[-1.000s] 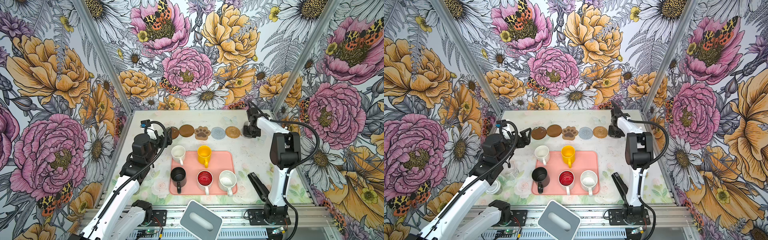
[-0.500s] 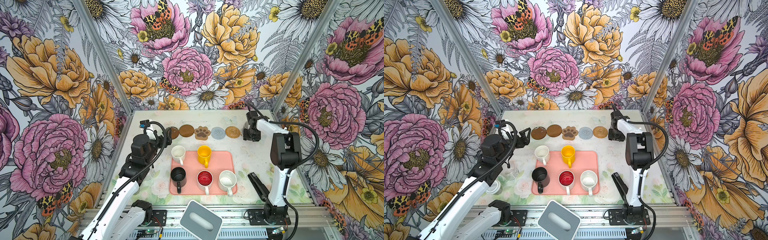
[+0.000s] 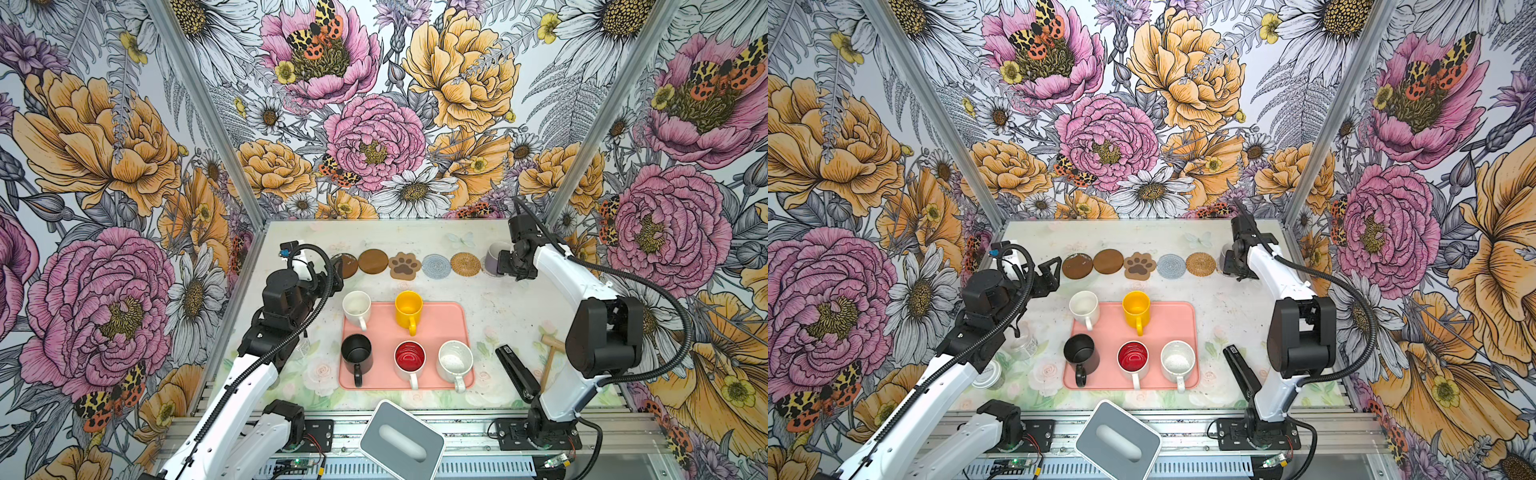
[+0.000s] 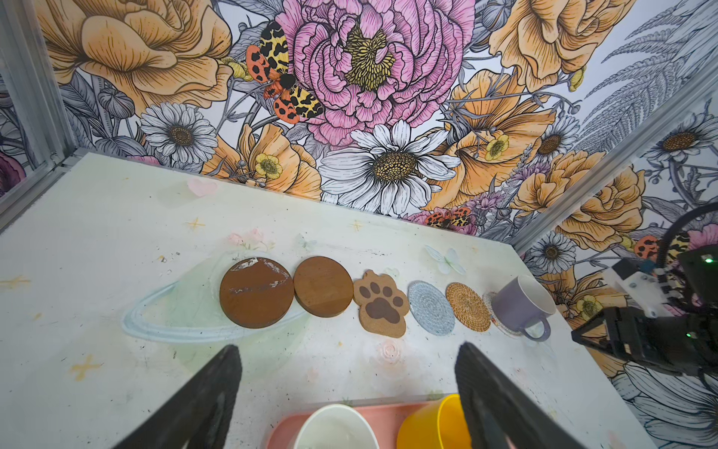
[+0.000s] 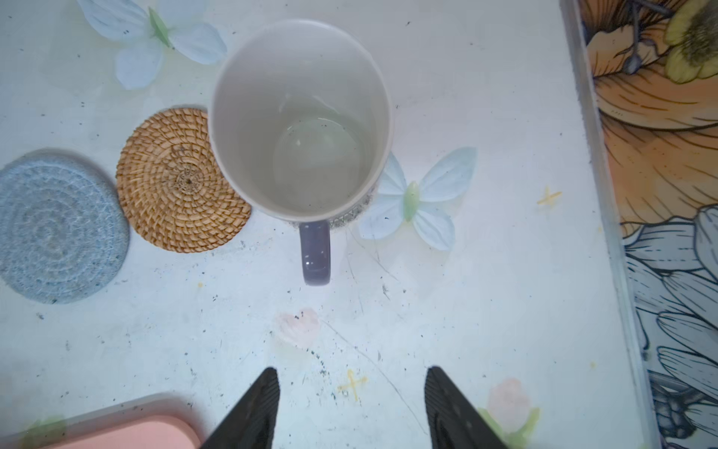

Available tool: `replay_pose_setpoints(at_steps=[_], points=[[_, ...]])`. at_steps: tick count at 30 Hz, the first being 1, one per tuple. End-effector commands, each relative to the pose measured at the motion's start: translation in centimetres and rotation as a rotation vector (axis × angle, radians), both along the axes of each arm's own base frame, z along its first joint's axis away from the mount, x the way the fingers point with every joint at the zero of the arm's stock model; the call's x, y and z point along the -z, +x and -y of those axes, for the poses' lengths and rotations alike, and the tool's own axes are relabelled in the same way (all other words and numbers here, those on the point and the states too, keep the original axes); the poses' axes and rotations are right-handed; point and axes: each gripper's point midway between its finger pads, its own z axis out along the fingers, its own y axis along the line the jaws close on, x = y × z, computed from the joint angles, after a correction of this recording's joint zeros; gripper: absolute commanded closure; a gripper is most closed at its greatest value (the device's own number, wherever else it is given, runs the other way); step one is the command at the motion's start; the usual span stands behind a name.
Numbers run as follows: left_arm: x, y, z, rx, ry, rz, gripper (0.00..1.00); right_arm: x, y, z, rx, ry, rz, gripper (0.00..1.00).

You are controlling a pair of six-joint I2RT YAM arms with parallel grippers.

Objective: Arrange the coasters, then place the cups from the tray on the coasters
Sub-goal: 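Open the right gripper and raise it off the lavender mug, then move the left gripper over the white mug while the right gripper draws back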

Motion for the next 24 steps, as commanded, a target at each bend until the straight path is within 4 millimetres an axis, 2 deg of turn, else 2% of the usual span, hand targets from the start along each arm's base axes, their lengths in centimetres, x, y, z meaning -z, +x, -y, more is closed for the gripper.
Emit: replay_pose_setpoints(at_steps=[1, 6, 13, 19, 21, 24], points=[[0.3, -0.2, -0.3, 0.001, 0.010, -0.010, 0.13, -3.3, -0.8, -0.6, 0.010, -0.037, 0.096, 0.37], [0.6, -0.1, -0.3, -0.004, 0.007, -0.023, 0.12, -8.9, -2.0, -3.4, 0.000, -0.044, 0.263, 0.36], [0.8, 0.0, 0.0, 0.005, -0.001, -0.034, 0.13, -14.4, -2.9, -9.9, -0.038, 0.055, 0.518, 0.35], [0.9, 0.0, 0.1, 0.006, -0.009, -0.036, 0.13, -17.2, -3.1, -15.5, -0.093, 0.102, 0.643, 0.32], [0.9, 0.0, 0.1, 0.007, -0.012, -0.039, 0.13, -17.3, -3.3, -17.1, -0.100, 0.112, 0.675, 0.30], [1.1, 0.1, 0.2, 0.007, -0.017, -0.049, 0.13, -16.2, -3.5, -19.0, -0.116, 0.150, 0.694, 0.28]])
